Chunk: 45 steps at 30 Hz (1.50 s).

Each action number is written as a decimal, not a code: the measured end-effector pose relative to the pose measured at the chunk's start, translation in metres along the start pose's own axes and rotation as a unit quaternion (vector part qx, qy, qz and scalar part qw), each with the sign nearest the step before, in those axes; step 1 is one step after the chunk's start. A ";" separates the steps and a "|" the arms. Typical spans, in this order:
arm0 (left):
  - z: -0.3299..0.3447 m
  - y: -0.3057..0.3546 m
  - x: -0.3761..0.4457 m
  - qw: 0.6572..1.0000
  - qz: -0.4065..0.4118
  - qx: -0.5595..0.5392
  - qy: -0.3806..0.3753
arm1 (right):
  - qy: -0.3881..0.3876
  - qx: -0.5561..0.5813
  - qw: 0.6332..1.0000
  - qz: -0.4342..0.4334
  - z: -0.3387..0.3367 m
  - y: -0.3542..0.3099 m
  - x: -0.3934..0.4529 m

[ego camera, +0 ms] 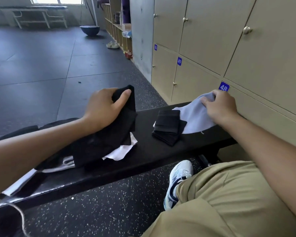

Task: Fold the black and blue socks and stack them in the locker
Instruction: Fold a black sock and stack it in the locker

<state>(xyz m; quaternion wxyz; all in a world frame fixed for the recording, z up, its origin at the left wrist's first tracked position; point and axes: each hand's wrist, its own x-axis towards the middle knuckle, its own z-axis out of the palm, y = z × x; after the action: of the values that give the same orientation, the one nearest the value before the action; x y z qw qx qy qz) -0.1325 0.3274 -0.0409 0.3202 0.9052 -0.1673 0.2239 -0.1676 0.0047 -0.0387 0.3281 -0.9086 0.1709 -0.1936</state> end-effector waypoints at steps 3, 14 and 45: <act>0.019 0.018 0.020 0.999 -0.014 -0.029 -0.004 | 0.016 -0.013 1.000 0.000 -0.014 0.012 0.008; 0.114 0.093 0.081 0.986 -0.044 -0.144 -0.076 | 0.051 -0.065 0.996 0.021 -0.069 0.079 0.032; 0.211 0.079 0.084 0.873 0.194 0.070 -0.442 | -0.119 -0.148 0.962 0.196 -0.012 0.122 0.030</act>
<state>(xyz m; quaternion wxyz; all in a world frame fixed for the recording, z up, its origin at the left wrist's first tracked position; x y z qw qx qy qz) -0.0338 0.1174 -0.1047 0.0987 0.8790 -0.4477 -0.1308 -0.1696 -0.1034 -0.1035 0.2399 -0.9121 0.3322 0.0116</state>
